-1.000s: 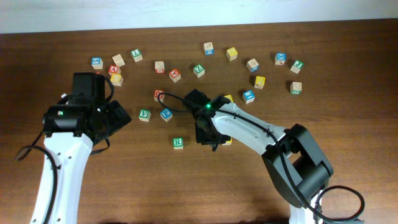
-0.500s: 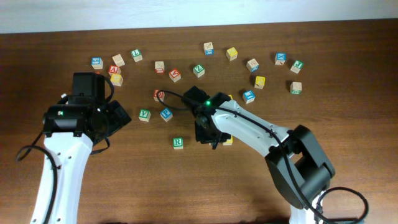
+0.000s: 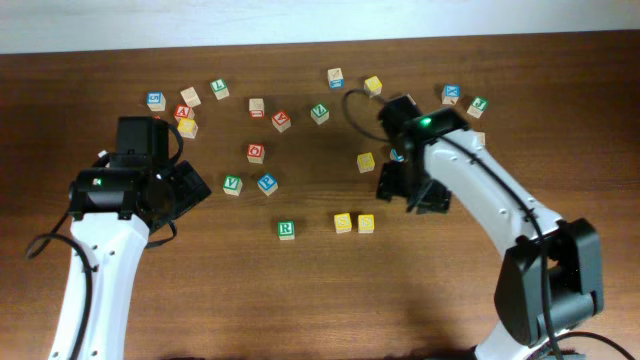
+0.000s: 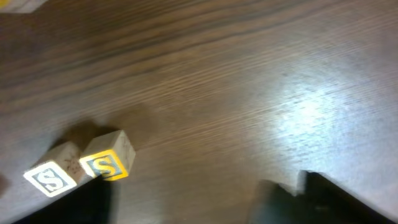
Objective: Spell out RSS
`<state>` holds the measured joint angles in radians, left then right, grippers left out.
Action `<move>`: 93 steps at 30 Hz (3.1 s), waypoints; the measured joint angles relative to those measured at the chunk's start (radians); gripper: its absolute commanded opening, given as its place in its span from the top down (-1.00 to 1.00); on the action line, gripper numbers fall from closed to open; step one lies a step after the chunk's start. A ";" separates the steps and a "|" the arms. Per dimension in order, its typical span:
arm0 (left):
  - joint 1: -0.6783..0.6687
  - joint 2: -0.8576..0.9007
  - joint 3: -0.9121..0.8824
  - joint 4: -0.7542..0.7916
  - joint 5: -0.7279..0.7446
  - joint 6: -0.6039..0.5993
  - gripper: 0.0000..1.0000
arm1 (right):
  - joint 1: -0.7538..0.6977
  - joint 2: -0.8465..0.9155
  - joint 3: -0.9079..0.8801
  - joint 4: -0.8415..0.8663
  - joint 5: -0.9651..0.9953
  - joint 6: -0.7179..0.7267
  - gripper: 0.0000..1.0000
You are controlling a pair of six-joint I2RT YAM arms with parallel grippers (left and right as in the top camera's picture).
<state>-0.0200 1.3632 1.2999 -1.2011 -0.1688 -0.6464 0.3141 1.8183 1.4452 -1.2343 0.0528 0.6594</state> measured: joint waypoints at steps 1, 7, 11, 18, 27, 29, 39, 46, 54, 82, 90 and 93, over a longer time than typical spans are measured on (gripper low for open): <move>0.000 0.000 0.000 0.000 0.000 0.000 -0.98 | -0.041 0.000 -0.012 -0.002 0.003 -0.002 -0.97; 0.000 0.000 0.000 0.014 0.000 0.000 -0.98 | -0.098 -0.003 -0.098 0.042 0.084 -0.002 -0.97; 0.000 0.000 0.000 0.061 0.065 0.000 -0.98 | -0.116 -0.003 -0.103 0.042 0.137 -0.003 -0.96; -0.241 0.099 -0.005 0.068 0.364 0.124 -0.67 | -0.116 -0.003 -0.103 0.043 0.239 -0.004 -0.97; -0.454 0.464 -0.008 0.173 0.280 0.130 -0.54 | -0.116 -0.003 -0.105 0.046 0.240 -0.005 -0.97; -0.456 0.506 -0.008 0.178 0.237 0.114 -0.41 | -0.116 -0.003 -0.105 0.046 0.240 -0.005 -0.97; -0.485 0.539 -0.013 0.259 0.156 0.093 -0.11 | -0.116 -0.003 -0.105 0.046 0.240 -0.004 -0.97; -0.500 0.539 -0.043 0.272 0.101 0.082 0.06 | -0.116 -0.003 -0.105 0.045 0.243 -0.004 -0.97; -0.500 0.539 -0.047 0.279 0.105 0.063 0.11 | -0.116 -0.003 -0.105 0.045 0.243 -0.004 -0.97; -0.538 0.539 -0.096 0.417 0.285 0.060 0.56 | -0.116 -0.003 -0.105 0.045 0.246 -0.005 -0.97; -0.572 0.540 -0.096 0.484 0.277 0.040 0.51 | -0.116 -0.003 -0.105 0.045 0.246 -0.004 -0.97; -0.572 0.540 -0.096 0.484 0.256 0.039 0.49 | -0.116 -0.003 -0.105 0.045 0.246 -0.005 -0.96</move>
<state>-0.5919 1.9030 1.2037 -0.7170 0.0872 -0.6071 0.1978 1.8149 1.3403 -1.1889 0.2989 0.6548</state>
